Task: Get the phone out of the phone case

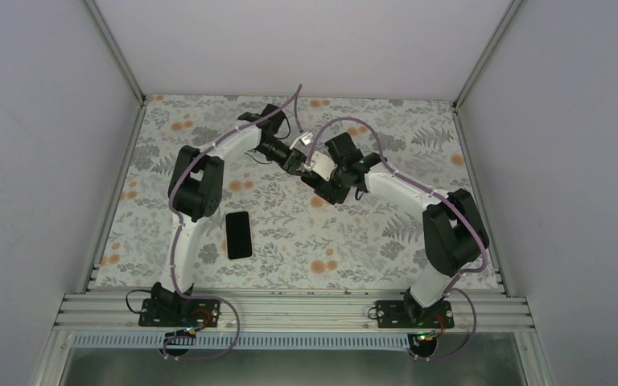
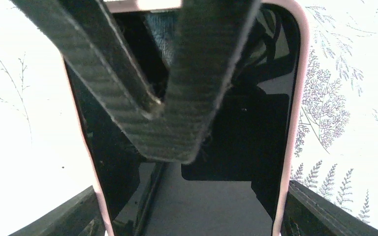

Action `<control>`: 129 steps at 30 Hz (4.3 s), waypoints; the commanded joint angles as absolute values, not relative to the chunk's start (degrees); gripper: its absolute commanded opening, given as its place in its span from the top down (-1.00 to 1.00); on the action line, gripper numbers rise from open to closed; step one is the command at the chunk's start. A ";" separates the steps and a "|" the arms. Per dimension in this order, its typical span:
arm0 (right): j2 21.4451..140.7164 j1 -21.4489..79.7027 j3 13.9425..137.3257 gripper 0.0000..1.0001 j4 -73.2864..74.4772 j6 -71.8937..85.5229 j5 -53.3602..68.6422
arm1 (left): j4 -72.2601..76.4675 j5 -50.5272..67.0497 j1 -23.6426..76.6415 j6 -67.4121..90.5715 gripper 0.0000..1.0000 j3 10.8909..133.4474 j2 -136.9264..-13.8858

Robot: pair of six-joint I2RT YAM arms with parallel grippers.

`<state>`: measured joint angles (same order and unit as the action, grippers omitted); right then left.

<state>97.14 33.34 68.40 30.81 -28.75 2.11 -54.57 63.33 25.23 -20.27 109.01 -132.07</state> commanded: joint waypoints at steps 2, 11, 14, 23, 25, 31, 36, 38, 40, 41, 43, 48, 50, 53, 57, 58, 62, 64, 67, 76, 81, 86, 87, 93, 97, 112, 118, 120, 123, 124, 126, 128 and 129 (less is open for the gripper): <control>95.74 34.36 69.93 -0.48 27.85 -28.00 2.31 | -58.41 65.88 25.90 -22.64 0.38 111.48 -133.64; 93.60 34.41 69.56 -0.64 27.07 -27.94 1.12 | -62.35 66.08 26.45 -25.97 0.70 112.97 -134.65; 92.54 34.28 68.99 -0.98 27.38 -27.88 1.41 | -64.38 66.04 26.46 -27.70 0.76 114.75 -134.93; 81.79 27.76 65.54 -1.00 38.04 -33.52 12.83 | -77.73 63.83 26.44 -38.67 0.95 124.84 -134.53; 78.28 24.76 63.88 -1.00 40.08 -36.10 16.39 | -77.72 62.66 26.45 -41.17 0.95 123.32 -132.10; 70.66 15.63 59.36 -0.83 43.43 -43.68 29.80 | -69.48 54.38 27.29 -43.56 0.85 111.62 -120.30; 73.33 13.83 59.14 -0.28 45.64 -46.53 33.23 | -51.99 43.51 28.18 -37.02 0.91 98.14 -107.87; 75.37 12.59 58.98 -0.23 46.26 -47.75 36.25 | -49.44 41.19 28.68 -36.61 0.87 95.72 -105.76; 77.60 12.26 59.29 -0.18 47.41 -49.53 40.34 | -47.50 40.14 28.73 -36.00 0.85 94.33 -104.60; 78.74 12.18 59.65 -0.15 48.32 -50.81 41.98 | -47.13 40.10 28.74 -36.12 0.85 93.97 -104.33; 81.01 12.17 60.61 -0.12 49.07 -52.47 43.60 | -47.19 40.06 28.87 -36.59 0.84 93.85 -104.40; 85.09 10.43 63.23 -0.04 48.96 -55.79 48.69 | -50.66 41.43 29.09 -39.18 0.83 95.47 -105.69; 86.17 9.16 64.26 -0.04 49.90 -58.13 51.24 | -51.20 42.09 29.22 -40.09 0.83 95.38 -105.64; 87.19 7.57 63.85 -0.11 49.78 -62.58 52.99 | -52.32 43.13 29.22 -41.14 0.83 95.52 -105.51; 87.31 6.87 61.25 -0.22 46.69 -67.98 52.71 | -53.83 44.48 29.43 -43.70 0.83 95.09 -104.75; 87.20 6.87 60.57 -0.22 45.09 -68.05 52.53 | -53.83 44.85 29.51 -44.48 0.83 94.69 -104.32; 87.03 6.86 59.68 -0.23 43.77 -72.13 55.04 | -53.03 46.57 29.95 -48.05 0.80 92.89 -102.60; 87.88 7.19 60.43 -0.25 45.68 -74.67 56.50 | -52.90 47.69 30.13 -50.12 0.74 92.32 -101.52; 90.53 7.37 63.61 -0.25 48.87 -76.90 57.58 | -51.84 50.70 30.15 -53.72 0.74 90.40 -99.35; 97.03 7.30 68.75 -0.19 60.28 -84.38 60.42 | -53.91 53.55 30.15 -58.25 0.75 91.00 -99.66; 97.16 7.32 69.97 -0.15 65.45 -87.78 61.83 | -53.33 52.61 30.10 -58.23 0.76 91.14 -99.97; 96.95 7.39 70.05 -0.14 67.20 -89.02 62.38 | -52.96 52.78 30.23 -57.88 0.76 91.24 -100.27; 97.07 7.46 70.17 -0.14 67.35 -88.94 62.42 | -52.45 52.57 30.23 -57.41 0.76 91.24 -100.23; 96.12 8.00 69.77 -0.14 64.01 -85.15 63.38 | -52.94 52.20 30.60 -56.28 0.76 92.63 -101.06; 95.58 8.73 68.86 -0.14 58.89 -80.16 63.25 | -53.04 52.07 31.34 -55.44 0.76 93.69 -101.75; 96.93 7.31 71.31 -0.06 59.78 -82.54 59.31 | -57.77 52.29 33.92 -58.94 0.76 93.41 -99.39; 98.58 4.81 74.86 0.00 62.36 -84.95 57.22 | -59.76 51.69 34.81 -60.03 0.77 93.39 -98.14; 98.85 4.29 75.75 0.00 61.96 -84.87 56.45 | -60.19 51.25 35.29 -60.13 0.77 93.37 -98.17; 99.54 3.81 76.93 0.00 62.15 -84.96 55.94 | -60.70 50.84 36.32 -60.23 0.77 93.19 -98.10; 99.84 3.67 77.41 0.00 62.56 -85.24 55.90 | -60.75 50.42 36.76 -60.24 0.77 93.04 -97.97; 100.40 3.45 78.35 0.00 64.03 -86.07 55.82 | -60.65 49.60 37.67 -60.25 0.77 92.56 -97.52; 100.99 3.02 79.43 0.00 65.04 -86.92 55.20 | -60.46 48.72 38.41 -60.04 0.78 92.21 -97.03; 101.18 2.88 79.67 0.00 65.07 -86.98 54.81 | -60.65 48.55 38.61 -60.11 0.78 92.34 -96.89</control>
